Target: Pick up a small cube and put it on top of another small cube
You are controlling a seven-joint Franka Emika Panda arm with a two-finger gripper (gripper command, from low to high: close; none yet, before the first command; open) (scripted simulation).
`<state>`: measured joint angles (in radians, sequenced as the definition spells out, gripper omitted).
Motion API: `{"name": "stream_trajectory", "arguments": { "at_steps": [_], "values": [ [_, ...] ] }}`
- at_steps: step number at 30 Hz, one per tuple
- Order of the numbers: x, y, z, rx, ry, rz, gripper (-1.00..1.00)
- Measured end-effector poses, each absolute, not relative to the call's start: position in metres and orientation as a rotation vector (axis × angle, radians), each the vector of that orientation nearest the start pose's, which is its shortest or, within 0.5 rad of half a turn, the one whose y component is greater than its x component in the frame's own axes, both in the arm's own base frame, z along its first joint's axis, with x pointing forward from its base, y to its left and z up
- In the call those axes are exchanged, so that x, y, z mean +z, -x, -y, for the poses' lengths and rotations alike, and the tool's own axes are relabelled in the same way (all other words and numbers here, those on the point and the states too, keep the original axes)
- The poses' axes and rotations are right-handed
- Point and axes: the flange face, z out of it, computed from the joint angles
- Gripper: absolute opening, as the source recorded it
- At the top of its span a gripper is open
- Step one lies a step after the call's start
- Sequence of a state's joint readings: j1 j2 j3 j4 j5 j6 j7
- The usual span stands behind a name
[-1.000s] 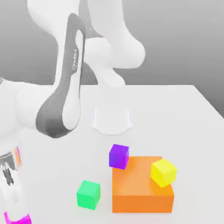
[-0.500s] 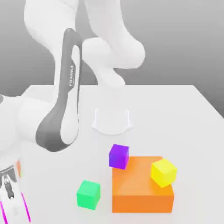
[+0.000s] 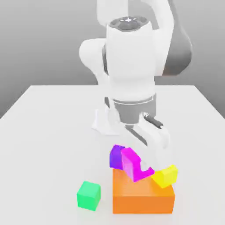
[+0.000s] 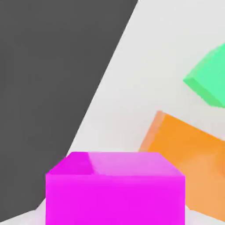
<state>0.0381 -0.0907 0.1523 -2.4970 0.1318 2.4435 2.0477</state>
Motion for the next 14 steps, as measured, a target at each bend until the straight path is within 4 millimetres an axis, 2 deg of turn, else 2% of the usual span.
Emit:
{"name": "stream_trajectory", "arguments": {
  "at_steps": [4,5,11,12,14],
  "values": [
    [0.322,-0.415,-0.133,0.022,1.648,-2.655,-1.00],
    [0.317,-0.410,-0.139,0.008,1.639,-2.671,-1.00],
    [0.263,-0.404,-0.144,-0.008,1.631,-2.686,-1.00],
    [0.257,-0.404,-0.145,-0.004,1.632,-2.684,1.00],
    [0.257,-0.403,-0.145,-0.004,1.632,-2.683,1.00]
  ]
}}
